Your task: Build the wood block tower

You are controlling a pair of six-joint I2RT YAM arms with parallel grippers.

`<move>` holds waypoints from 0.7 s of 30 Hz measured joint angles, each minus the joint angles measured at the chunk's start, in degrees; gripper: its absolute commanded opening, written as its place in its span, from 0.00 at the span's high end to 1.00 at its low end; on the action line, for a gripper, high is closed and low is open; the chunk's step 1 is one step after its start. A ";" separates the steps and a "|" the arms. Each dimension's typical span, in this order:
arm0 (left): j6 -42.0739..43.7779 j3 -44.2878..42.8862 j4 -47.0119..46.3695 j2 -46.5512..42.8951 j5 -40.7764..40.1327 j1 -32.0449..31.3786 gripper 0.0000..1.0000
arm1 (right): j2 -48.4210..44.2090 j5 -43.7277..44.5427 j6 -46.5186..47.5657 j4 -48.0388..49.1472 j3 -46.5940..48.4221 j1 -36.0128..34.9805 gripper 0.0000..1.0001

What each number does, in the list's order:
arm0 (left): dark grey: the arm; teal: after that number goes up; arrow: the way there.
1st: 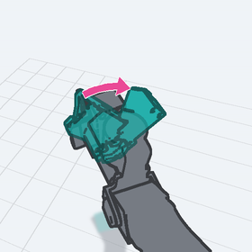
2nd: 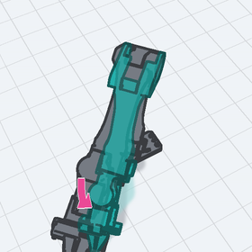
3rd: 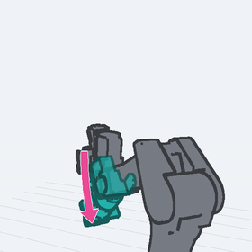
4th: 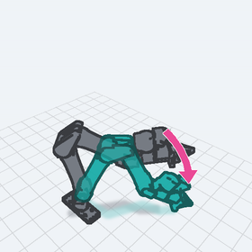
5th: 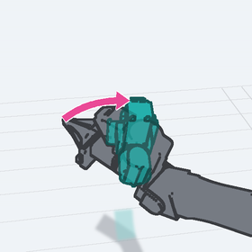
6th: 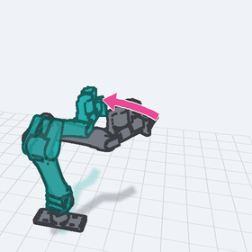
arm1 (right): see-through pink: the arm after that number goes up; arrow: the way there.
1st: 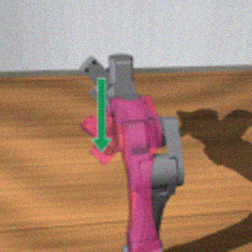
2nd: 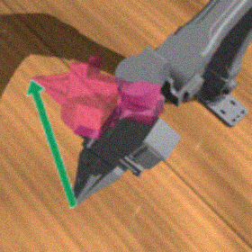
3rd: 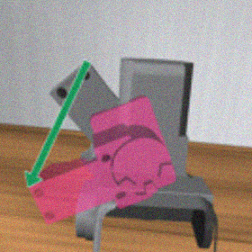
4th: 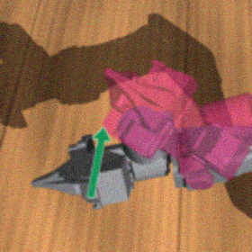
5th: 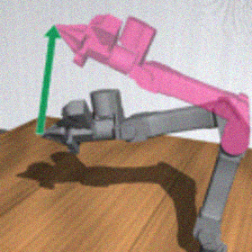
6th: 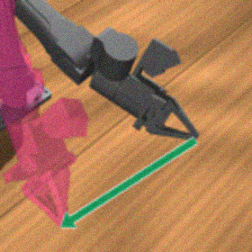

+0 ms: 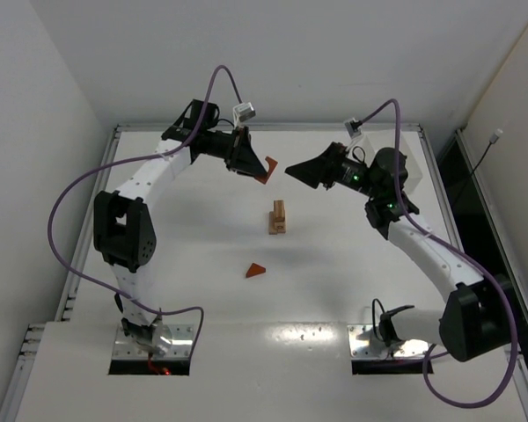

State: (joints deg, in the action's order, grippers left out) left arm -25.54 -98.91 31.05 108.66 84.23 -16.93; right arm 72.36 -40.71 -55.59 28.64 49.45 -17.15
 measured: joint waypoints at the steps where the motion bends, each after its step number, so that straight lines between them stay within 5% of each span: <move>1: 0.00 0.00 0.04 0.00 0.00 -0.02 1.00 | 0.20 0.00 -0.17 0.22 0.00 0.00 0.24; 21: -2.25 -3.32 -1.64 0.00 0.04 -2.16 1.00 | 3.98 0.02 -1.05 2.67 -0.02 -2.21 0.27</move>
State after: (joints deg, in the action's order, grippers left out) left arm -27.79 -102.24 29.41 108.66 84.27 -19.09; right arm 76.34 -40.69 -56.64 31.31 49.43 -19.35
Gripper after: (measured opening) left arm 0.313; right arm 0.752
